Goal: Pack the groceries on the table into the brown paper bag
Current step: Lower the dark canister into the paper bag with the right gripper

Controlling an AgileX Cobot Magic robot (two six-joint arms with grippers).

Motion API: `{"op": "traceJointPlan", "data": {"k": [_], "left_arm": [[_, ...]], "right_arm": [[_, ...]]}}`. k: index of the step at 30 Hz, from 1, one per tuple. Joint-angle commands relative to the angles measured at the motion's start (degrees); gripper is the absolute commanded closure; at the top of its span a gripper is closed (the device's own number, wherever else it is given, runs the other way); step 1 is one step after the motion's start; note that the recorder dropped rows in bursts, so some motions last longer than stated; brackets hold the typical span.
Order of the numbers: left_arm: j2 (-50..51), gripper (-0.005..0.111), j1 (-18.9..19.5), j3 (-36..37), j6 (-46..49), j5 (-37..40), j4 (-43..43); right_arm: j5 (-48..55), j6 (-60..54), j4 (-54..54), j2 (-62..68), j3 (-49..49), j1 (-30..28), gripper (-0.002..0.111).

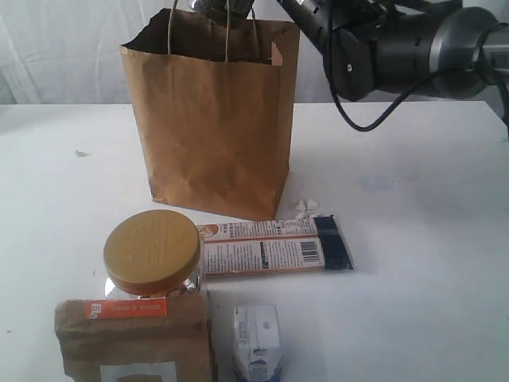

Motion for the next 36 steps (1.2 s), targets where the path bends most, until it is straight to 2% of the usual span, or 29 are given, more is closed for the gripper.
{"op": "traceJointPlan", "data": {"k": [1, 4, 10, 36], "left_arm": [[-0.3, 0.107, -0.1, 0.1, 0.0, 0.0, -0.3], [-0.3, 0.107, -0.1, 0.1, 0.0, 0.0, -0.3], [-0.3, 0.107, -0.1, 0.1, 0.0, 0.0, -0.3], [-0.3, 0.107, -0.1, 0.1, 0.0, 0.0, -0.3]], "right_arm": [[-2.7, 0.4, -0.2, 0.8, -0.8, 0.4, 0.097], [-2.9, -0.1, 0.8, 1.7, -0.8, 0.4, 0.093], [-3.2, 0.2, 3.0, 3.6, -0.8, 0.4, 0.076], [-0.3, 5.2, 3.0, 4.3, -0.6, 0.4, 0.075]]}}
